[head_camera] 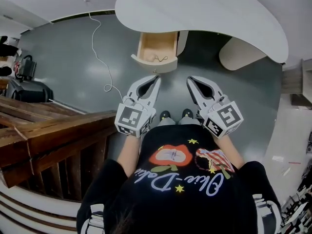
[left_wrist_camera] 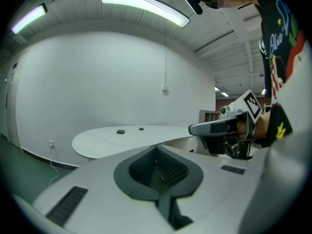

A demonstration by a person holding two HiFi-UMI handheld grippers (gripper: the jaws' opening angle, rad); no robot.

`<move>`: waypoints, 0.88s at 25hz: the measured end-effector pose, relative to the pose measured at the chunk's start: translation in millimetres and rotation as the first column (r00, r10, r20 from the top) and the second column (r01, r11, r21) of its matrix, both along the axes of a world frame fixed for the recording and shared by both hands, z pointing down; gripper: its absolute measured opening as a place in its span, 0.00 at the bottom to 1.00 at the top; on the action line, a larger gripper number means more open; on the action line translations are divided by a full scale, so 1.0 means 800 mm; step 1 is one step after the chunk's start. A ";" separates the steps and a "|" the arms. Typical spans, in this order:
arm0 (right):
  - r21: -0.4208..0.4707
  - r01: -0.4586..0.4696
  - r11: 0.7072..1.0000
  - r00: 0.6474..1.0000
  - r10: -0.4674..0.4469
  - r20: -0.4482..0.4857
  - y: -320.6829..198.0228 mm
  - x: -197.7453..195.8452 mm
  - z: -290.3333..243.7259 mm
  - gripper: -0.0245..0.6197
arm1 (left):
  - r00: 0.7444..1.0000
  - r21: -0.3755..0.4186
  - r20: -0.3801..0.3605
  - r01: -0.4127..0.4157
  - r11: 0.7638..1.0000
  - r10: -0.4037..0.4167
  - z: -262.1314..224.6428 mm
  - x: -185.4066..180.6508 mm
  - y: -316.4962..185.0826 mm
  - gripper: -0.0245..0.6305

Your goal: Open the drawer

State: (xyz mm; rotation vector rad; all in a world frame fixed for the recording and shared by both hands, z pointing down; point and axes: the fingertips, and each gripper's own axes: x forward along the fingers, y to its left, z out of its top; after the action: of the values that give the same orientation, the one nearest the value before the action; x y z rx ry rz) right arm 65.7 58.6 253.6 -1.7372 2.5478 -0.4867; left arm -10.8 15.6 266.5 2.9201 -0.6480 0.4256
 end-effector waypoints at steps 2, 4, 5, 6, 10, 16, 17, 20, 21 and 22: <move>-0.007 0.010 1.000 1.000 -0.010 -0.004 0.001 -0.001 0.001 0.04 | 1.000 -0.001 -0.004 -0.007 1.000 0.007 -0.001 0.003 0.002 0.04; -0.004 0.021 1.000 1.000 -0.021 0.002 0.002 -0.002 0.000 0.04 | 1.000 0.000 -0.002 -0.014 1.000 0.014 -0.001 0.005 0.004 0.05; 0.000 0.024 1.000 1.000 -0.024 0.002 0.002 -0.002 -0.001 0.04 | 1.000 0.001 -0.001 -0.016 1.000 0.016 -0.001 0.006 0.004 0.04; 0.002 0.026 1.000 1.000 -0.026 -0.001 0.001 -0.002 -0.003 0.04 | 1.000 0.003 0.000 -0.016 1.000 0.016 -0.002 0.006 0.004 0.05; 0.000 0.022 1.000 1.000 -0.022 -0.002 -0.002 0.001 -0.005 0.04 | 1.000 0.002 0.002 -0.020 1.000 0.020 -0.004 0.008 0.002 0.04; 0.003 0.022 1.000 1.000 -0.022 0.010 -0.006 0.003 -0.005 0.04 | 1.000 0.007 0.006 -0.025 1.000 0.025 -0.008 0.011 0.001 0.04; 0.001 0.024 1.000 1.000 -0.024 0.010 -0.007 0.003 -0.005 0.04 | 1.000 0.008 0.006 -0.025 1.000 0.025 -0.008 0.012 0.001 0.04; 0.006 0.032 0.999 0.999 -0.032 0.009 -0.008 0.003 -0.005 0.04 | 1.000 0.013 0.007 -0.025 1.000 0.025 -0.009 0.013 0.001 0.04; 0.006 0.034 0.999 0.999 -0.034 0.009 -0.008 0.003 -0.004 0.04 | 1.000 0.014 0.008 -0.025 1.000 0.025 -0.010 0.013 0.001 0.04; 0.005 0.035 0.999 0.999 -0.035 0.009 -0.007 0.003 -0.004 0.04 | 1.000 0.015 0.010 -0.025 1.000 0.025 -0.010 0.014 0.002 0.04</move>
State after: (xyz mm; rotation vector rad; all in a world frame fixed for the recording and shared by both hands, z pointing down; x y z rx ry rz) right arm 67.9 53.2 250.7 -1.6883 2.5749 -0.4886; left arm 0.2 17.0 258.5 2.9448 -0.6197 0.4396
